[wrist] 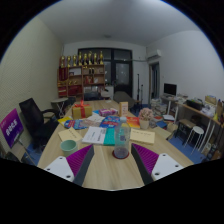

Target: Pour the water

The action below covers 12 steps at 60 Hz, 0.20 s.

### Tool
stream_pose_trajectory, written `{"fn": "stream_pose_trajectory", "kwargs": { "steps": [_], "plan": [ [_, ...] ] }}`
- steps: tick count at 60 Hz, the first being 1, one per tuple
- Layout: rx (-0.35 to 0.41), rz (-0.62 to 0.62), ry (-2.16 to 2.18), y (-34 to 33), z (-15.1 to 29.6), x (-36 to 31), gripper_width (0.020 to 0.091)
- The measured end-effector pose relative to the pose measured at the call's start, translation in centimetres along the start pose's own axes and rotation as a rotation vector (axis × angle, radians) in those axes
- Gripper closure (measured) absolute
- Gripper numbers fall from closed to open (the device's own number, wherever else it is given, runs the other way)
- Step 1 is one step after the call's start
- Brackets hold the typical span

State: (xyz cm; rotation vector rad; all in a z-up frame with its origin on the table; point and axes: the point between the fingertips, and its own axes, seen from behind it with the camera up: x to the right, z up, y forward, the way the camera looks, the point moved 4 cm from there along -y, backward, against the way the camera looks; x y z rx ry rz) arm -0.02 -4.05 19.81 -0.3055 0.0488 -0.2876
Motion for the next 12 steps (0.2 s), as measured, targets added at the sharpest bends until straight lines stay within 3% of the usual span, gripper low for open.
{"fn": "stream_pose_trajectory", "kwargs": {
  "steps": [12],
  "plan": [
    [0.025, 0.0, -0.048, -12.6, 3.5, -4.5, 0.0269]
  ]
}}
